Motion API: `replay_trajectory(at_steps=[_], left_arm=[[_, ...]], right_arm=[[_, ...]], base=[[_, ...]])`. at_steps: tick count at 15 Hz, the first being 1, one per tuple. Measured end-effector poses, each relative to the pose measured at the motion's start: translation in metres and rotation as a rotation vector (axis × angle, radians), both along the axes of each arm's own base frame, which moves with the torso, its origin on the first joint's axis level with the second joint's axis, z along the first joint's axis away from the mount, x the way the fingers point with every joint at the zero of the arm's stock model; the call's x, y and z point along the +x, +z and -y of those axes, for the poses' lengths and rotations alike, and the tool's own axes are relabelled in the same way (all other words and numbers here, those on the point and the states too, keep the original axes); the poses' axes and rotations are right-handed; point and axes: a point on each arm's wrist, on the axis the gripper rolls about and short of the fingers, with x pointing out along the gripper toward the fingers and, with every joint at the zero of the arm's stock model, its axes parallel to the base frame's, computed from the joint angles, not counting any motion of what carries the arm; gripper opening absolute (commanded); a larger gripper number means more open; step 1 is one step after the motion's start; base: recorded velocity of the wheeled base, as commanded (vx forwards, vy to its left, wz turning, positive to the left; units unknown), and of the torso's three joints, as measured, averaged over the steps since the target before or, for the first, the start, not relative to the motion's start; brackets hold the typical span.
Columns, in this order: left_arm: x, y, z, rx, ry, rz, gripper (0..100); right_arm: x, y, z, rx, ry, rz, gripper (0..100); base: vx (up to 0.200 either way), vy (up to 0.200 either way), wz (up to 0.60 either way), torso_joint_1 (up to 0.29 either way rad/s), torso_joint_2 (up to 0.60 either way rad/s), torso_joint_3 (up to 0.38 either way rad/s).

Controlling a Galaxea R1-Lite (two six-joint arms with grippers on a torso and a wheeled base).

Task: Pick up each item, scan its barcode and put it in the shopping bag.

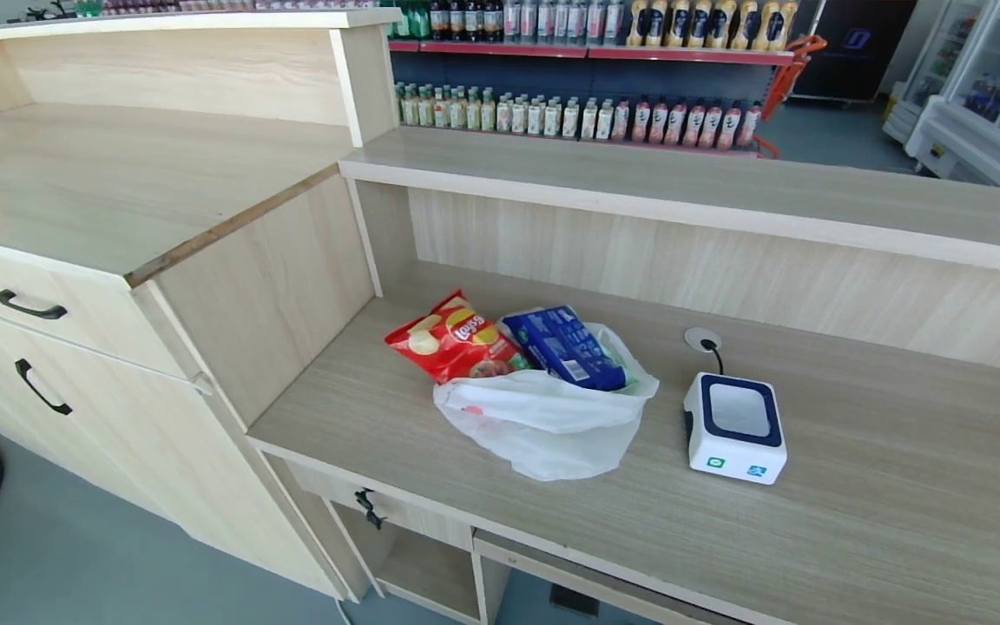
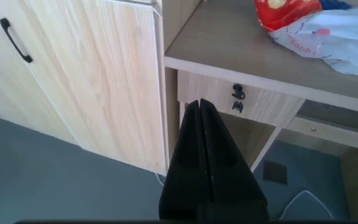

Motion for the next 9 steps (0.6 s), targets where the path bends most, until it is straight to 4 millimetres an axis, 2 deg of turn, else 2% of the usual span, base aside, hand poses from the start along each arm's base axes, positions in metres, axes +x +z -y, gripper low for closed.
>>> replay_trajectory(at_steps=[3,9], left_arm=[[0.0000,-0.0002,0.0000,0.000,0.000,-0.001,0],[0.0000,-0.0001,0.0000,0.000,0.002,0.000,0]], right_arm=[[-0.0003,-0.0002,0.0001,0.006,-0.007,0.002,100],[-0.0002,-0.0003,0.0003,0.052,-0.013,0.004,100]], base=[[0.000,0.000,0.00,-0.157,0.46,0.304],[0.000,0.000,0.00,-0.018,0.06,0.039]])
